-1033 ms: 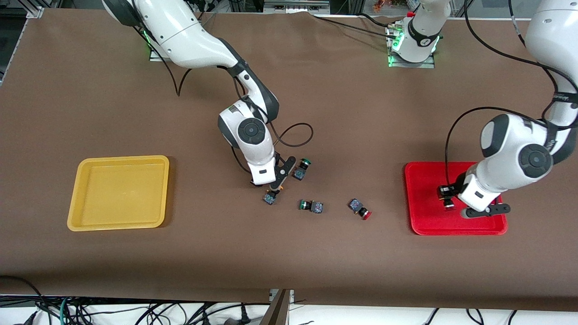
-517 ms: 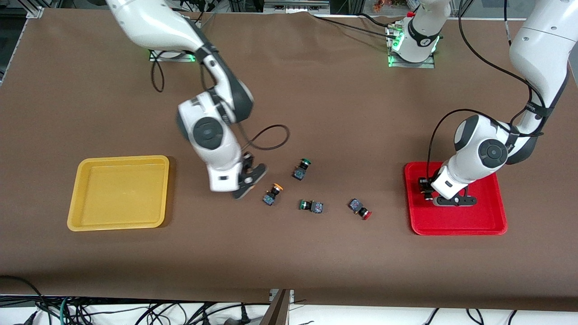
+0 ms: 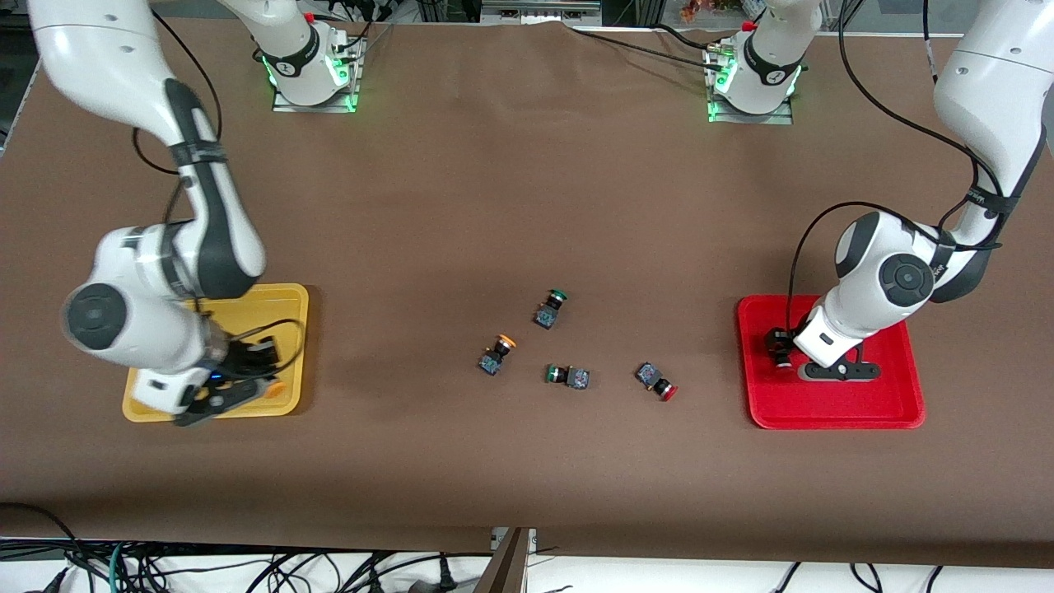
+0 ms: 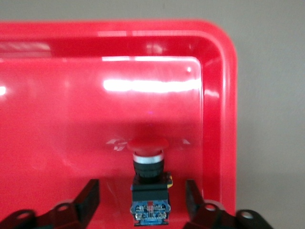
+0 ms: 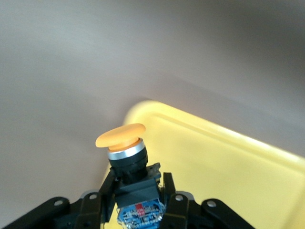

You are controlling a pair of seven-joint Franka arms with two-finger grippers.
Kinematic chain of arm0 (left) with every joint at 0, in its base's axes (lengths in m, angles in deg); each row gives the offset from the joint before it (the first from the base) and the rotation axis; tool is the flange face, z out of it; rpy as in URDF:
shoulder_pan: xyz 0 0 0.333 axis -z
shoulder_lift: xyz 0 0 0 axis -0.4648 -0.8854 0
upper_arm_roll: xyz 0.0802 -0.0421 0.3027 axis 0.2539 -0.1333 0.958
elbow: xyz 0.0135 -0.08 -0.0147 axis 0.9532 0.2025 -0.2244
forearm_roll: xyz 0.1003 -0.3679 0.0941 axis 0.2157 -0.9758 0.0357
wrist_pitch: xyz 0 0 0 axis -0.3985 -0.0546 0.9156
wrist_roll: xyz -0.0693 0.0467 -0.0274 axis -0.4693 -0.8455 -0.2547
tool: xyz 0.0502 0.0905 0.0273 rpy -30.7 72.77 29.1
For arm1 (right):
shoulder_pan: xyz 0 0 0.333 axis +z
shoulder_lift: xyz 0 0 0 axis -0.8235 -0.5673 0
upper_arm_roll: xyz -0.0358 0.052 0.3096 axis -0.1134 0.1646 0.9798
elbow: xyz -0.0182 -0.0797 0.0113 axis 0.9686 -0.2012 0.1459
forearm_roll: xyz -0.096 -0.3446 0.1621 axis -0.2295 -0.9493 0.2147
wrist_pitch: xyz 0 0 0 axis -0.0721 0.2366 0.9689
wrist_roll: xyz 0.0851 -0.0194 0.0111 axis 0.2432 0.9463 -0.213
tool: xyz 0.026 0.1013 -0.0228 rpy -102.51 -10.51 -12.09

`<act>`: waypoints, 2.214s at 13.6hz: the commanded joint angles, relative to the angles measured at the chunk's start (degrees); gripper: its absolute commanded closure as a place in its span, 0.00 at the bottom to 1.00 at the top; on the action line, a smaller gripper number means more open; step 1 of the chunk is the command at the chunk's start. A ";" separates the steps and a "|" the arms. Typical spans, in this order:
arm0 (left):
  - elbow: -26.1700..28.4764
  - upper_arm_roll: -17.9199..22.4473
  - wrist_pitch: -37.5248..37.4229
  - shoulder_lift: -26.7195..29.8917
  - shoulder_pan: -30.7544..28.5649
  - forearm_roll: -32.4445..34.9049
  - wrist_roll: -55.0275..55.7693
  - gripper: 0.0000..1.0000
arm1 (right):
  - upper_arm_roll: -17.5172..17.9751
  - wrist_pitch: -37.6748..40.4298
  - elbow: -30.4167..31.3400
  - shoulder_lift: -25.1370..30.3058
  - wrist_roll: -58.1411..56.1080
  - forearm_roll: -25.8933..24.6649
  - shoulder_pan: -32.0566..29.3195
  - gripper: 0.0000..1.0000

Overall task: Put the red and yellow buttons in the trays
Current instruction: 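Lower and release both buttons into their matching trays, then reach the left gripper to the second red button and grasp it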

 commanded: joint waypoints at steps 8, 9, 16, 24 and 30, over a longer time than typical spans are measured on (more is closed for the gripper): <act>-14.33 -5.69 -15.25 3.75 5.52 -4.63 1.78 0.00 | -0.53 -0.51 2.40 -4.48 0.58 0.19 -12.92 0.94; -14.42 -5.69 -15.25 3.31 6.31 -5.76 4.48 0.00 | -0.62 -1.38 2.40 -5.09 0.58 0.01 -13.19 0.94; -20.74 -3.51 -14.90 -3.90 21.15 -7.09 43.04 0.00 | -1.24 -5.87 4.06 -7.21 0.40 0.01 -13.98 0.88; -26.72 9.43 -13.42 -10.93 33.12 -7.53 63.57 0.00 | -1.15 -5.44 6.35 -6.68 8.48 0.01 -12.84 0.88; -27.42 10.48 -7.08 -15.24 34.35 -7.09 63.31 0.00 | -0.98 -4.91 6.98 -5.28 4.74 -0.43 -12.84 0.00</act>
